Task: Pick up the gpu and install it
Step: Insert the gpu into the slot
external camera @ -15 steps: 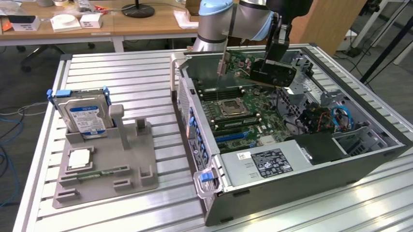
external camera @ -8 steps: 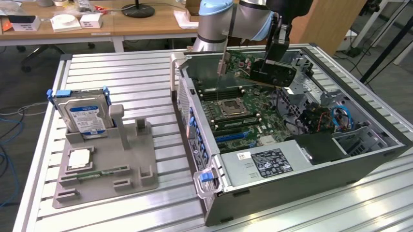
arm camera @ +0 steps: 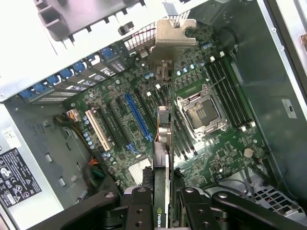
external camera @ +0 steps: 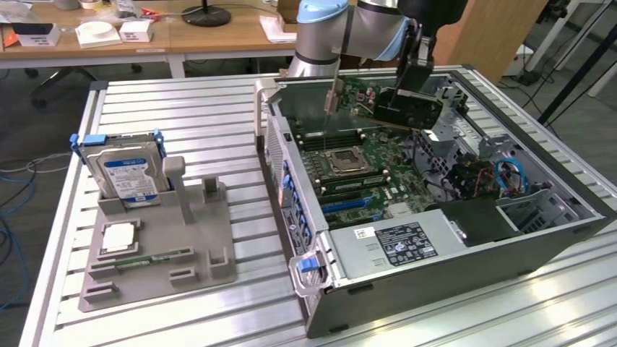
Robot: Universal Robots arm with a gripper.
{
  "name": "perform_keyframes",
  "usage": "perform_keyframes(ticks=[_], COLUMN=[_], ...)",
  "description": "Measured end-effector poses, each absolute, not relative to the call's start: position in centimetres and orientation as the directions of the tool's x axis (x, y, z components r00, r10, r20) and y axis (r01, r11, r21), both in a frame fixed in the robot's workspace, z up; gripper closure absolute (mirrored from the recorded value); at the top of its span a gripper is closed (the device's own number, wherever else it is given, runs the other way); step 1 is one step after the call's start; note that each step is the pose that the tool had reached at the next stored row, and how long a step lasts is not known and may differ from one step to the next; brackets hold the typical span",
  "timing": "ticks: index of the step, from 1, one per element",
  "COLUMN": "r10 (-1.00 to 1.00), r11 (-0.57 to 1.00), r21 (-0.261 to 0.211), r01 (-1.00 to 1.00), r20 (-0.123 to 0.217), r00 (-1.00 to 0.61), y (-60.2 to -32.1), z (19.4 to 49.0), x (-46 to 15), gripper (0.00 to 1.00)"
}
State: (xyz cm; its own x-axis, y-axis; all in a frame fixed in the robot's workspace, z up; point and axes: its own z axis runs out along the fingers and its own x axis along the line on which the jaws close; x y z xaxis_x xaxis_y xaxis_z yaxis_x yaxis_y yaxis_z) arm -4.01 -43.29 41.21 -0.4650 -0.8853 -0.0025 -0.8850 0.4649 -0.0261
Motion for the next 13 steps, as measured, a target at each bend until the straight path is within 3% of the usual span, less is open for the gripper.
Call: perform_keyframes(ticks=[13], r10=[-0.931], r11=[0.365], r21=[-0.026], r01=[-0.931], r20=[-0.002], r00=[-0.365], y=[-43.29], z=[41.21], x=[-4.02], gripper=[0.74])
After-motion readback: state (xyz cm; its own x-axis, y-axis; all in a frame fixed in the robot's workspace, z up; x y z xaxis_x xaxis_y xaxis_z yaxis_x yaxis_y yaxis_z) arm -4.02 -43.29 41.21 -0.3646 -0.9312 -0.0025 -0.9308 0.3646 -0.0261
